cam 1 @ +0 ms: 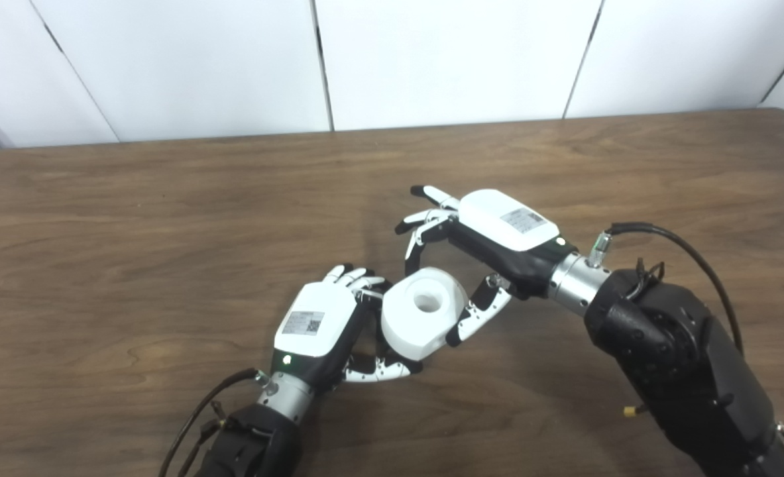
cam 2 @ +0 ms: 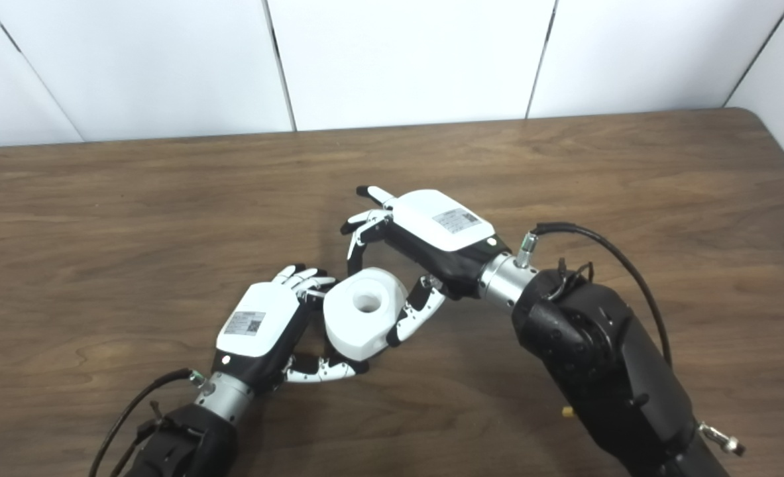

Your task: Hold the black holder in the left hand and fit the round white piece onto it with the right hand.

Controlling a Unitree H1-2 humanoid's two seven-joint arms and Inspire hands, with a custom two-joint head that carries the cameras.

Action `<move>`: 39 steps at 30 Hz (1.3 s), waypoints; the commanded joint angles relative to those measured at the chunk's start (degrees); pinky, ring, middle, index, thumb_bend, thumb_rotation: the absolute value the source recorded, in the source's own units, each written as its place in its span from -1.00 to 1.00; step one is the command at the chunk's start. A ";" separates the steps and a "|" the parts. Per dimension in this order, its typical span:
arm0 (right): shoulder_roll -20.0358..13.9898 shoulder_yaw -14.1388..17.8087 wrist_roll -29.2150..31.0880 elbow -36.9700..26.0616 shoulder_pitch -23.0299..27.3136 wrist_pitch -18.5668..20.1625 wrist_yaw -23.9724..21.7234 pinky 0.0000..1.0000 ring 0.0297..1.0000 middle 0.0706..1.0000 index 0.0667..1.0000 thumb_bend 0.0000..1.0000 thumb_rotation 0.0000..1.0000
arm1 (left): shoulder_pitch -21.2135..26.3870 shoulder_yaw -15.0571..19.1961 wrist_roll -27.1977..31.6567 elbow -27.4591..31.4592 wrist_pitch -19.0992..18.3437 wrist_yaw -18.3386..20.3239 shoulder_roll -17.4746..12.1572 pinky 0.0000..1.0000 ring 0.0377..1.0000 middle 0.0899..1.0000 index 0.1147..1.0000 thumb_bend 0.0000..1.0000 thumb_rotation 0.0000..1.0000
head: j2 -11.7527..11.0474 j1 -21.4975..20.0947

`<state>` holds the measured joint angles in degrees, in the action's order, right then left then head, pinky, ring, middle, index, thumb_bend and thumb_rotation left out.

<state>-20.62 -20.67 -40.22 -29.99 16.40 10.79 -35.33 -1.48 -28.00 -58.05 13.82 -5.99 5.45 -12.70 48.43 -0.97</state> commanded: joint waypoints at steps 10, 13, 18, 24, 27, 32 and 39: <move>-1.36 -0.82 -3.07 -1.22 2.14 1.89 -5.78 1.00 1.00 0.73 0.25 1.00 -0.29 | -0.61 -1.68 -2.68 -1.92 -0.35 2.40 -0.13 0.88 0.74 0.54 -0.16 0.04 -0.90 | -0.13 0.16; -1.52 -0.83 -3.64 -1.29 2.34 1.71 -6.78 1.00 1.00 0.78 0.30 1.00 -0.22 | -0.54 -1.78 -2.94 -2.25 -0.27 1.97 -0.07 0.87 0.73 0.53 -0.16 0.04 -0.90 | -0.13 0.19; -1.34 -0.46 -3.94 -1.18 2.65 1.56 -7.75 1.00 1.00 0.81 0.33 1.00 -0.20 | -0.47 -1.71 -2.67 -2.44 -0.36 1.90 0.06 0.88 0.73 0.53 -0.16 0.04 -0.90 | -0.14 0.27; -1.46 -0.13 -3.35 -0.63 2.88 0.89 -7.74 1.00 1.00 0.81 0.33 1.00 -0.21 | -0.16 -1.74 -2.92 -2.85 -0.21 1.75 -0.02 0.87 0.73 0.52 -0.16 0.04 -0.90 | -0.42 0.22; -1.63 -0.15 -3.41 -0.28 3.05 0.53 -7.69 1.00 1.00 0.82 0.33 1.00 -0.19 | -0.03 -1.71 -2.84 -3.05 -0.33 1.96 -0.03 0.88 0.74 0.53 -0.16 0.04 -0.89 | -0.49 0.25; -1.80 0.04 -3.16 -0.09 3.24 0.65 -7.85 1.00 1.00 0.82 0.33 1.00 -0.16 | 0.14 -1.67 -2.75 -3.76 0.17 0.94 -0.14 0.86 0.72 0.51 -0.16 0.04 -0.90 | -0.92 0.28; -1.83 0.64 -2.65 -0.66 3.71 1.96 -8.25 1.00 1.00 0.84 0.39 1.00 -0.13 | 0.24 -1.46 -3.03 -4.29 -0.23 0.65 -0.25 0.87 0.72 0.51 -0.16 0.04 -0.90 | -1.38 0.58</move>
<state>-22.14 -21.11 -43.37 -29.32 17.51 12.91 -43.82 -0.88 -28.55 -58.69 12.55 -5.53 3.78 -12.48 47.02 -0.35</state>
